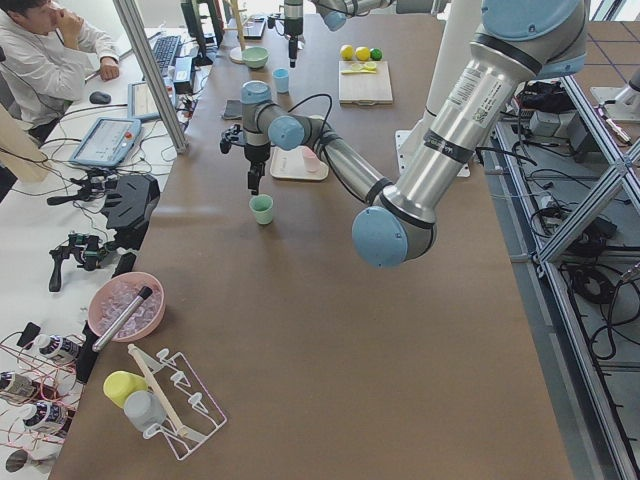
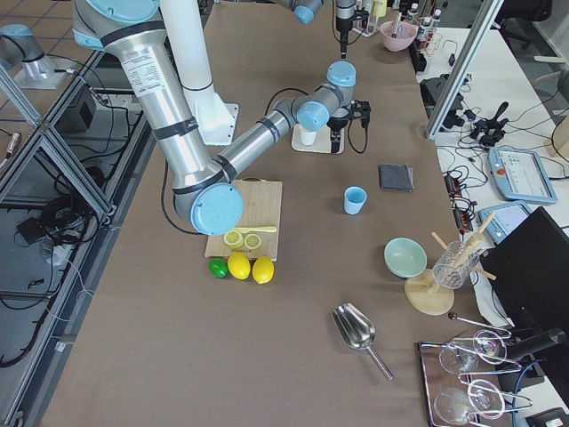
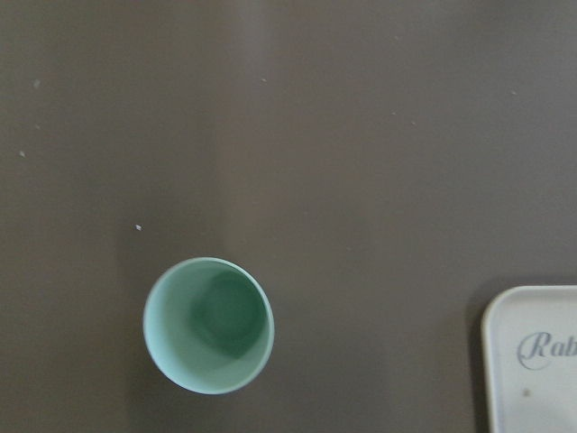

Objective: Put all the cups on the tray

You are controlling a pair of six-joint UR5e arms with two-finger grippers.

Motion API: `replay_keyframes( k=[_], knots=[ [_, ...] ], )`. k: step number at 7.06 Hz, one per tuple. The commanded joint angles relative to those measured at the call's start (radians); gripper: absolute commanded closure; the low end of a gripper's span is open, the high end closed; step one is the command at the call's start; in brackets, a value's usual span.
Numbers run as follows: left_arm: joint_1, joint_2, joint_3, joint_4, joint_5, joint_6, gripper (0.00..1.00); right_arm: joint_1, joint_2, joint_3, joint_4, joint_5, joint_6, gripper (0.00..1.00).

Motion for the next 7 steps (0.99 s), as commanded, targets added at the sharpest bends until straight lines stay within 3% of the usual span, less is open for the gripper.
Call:
replay_keyframes(
  k=[1, 3, 4, 5, 6, 7],
  knots=[
    [-0.003, 0.022, 0.136, -0.155, 0.000, 0.006, 0.05, 0.065, -0.005, -0.074, -0.032, 0.007, -0.111, 0.00],
    [0.008, 0.022, 0.192, -0.202, -0.001, 0.000, 0.10, 0.131, -0.007, -0.143, -0.034, 0.034, -0.230, 0.00],
    [0.018, 0.023, 0.192, -0.216, -0.001, -0.009, 0.32, 0.166, -0.007, -0.170, -0.036, 0.045, -0.290, 0.00],
    [0.032, 0.025, 0.191, -0.217, -0.001, -0.012, 0.69, 0.195, -0.007, -0.183, -0.039, 0.074, -0.317, 0.00],
    [0.041, 0.025, 0.191, -0.217, -0.001, -0.032, 1.00, 0.203, -0.008, -0.189, -0.048, 0.076, -0.340, 0.00],
    [0.060, 0.031, 0.186, -0.219, -0.001, -0.038, 1.00, 0.202, -0.007, -0.216, -0.046, 0.068, -0.367, 0.00]
  ],
)
